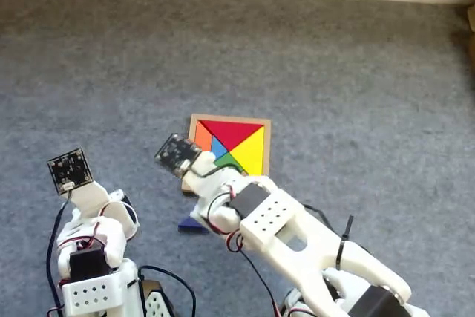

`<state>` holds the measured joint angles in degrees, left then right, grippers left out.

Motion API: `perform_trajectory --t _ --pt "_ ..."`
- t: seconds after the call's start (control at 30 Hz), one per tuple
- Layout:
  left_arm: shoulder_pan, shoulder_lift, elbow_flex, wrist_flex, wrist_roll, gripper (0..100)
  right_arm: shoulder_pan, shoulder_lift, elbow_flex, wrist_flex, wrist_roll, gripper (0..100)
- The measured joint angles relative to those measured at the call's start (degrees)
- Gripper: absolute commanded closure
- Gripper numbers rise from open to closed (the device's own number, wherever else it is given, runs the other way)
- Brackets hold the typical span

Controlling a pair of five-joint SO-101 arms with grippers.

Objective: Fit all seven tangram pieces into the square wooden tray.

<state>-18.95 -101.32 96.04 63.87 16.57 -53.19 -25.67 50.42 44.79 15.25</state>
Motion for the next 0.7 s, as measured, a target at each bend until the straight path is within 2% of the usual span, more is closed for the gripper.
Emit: perform_trajectory --t 0.1,0.2,0.4,0.7 --pt "0.0 0.0 0.0 0.0 0.0 99 -1.76 0.0 0.0 0.0 -0.97 80.6" --pt "0.0 0.0 0.0 0.0 0.0 99 -2.37 0.18 0.0 -0.44 -4.13 82.7" --pt "0.0 0.0 0.0 0.0 0.0 99 -2.37 10.46 -0.09 -9.58 -5.36 87.8" --pt "0.0 0.0 0.0 0.0 0.0 99 -0.88 14.86 -0.7 -10.11 -5.54 94.0"
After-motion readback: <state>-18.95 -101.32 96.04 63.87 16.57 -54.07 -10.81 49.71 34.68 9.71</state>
